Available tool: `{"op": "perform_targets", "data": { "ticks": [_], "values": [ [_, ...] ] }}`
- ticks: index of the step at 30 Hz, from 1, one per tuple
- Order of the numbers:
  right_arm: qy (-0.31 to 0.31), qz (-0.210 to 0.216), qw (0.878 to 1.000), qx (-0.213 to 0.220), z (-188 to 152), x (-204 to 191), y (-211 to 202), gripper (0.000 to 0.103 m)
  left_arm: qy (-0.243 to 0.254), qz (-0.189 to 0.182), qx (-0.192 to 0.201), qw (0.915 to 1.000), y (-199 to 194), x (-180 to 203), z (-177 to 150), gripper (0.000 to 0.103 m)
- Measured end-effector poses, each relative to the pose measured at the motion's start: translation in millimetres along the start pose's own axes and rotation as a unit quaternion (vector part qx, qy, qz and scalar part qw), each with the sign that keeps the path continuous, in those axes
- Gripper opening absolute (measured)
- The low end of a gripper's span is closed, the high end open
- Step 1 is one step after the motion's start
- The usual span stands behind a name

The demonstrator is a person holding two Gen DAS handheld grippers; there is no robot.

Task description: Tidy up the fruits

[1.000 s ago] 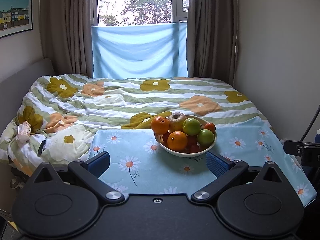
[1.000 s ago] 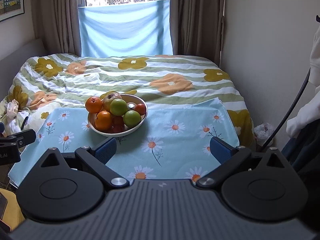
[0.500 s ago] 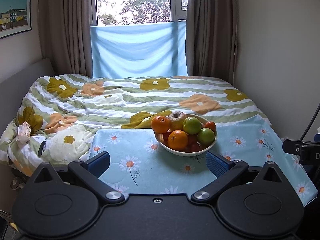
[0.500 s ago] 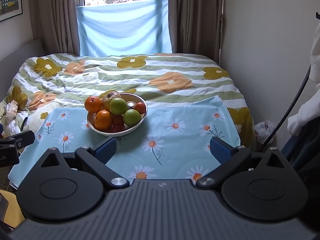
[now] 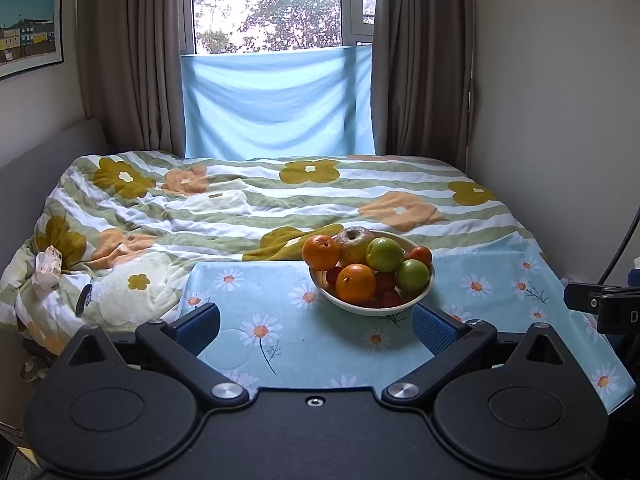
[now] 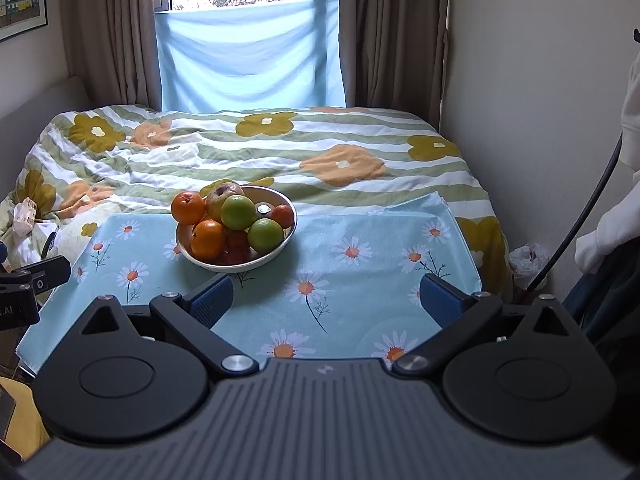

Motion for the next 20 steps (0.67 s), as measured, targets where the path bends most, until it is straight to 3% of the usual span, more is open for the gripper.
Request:
{"op": "perform_targets", "data": {
  "ticks": [10, 20],
  "values": [
    [0.0, 0.002, 1.0, -0.002, -0.9, -1.0, 3.0, 0.103, 0.003, 0.017, 0.017, 0.9997, -5.2, -3.7, 3.7, 0.103],
    [-0.002, 0.001, 1.0, 0.0, 2.1, -2.2, 3.4, 0.103, 0.003, 0.011, 0.022, 0.9997, -4.7, -4.8, 7.4, 0.103]
  ]
}}
Point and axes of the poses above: each gripper's, at about its wrist camera, not at the fingertips, and y roughly the way its jaws point, x to its right, z to its top, the point moved 7 cm from there along y, roughly the way its jaws point, and after that the axes turned 10 degrees about -x, right-handed, at the moved point
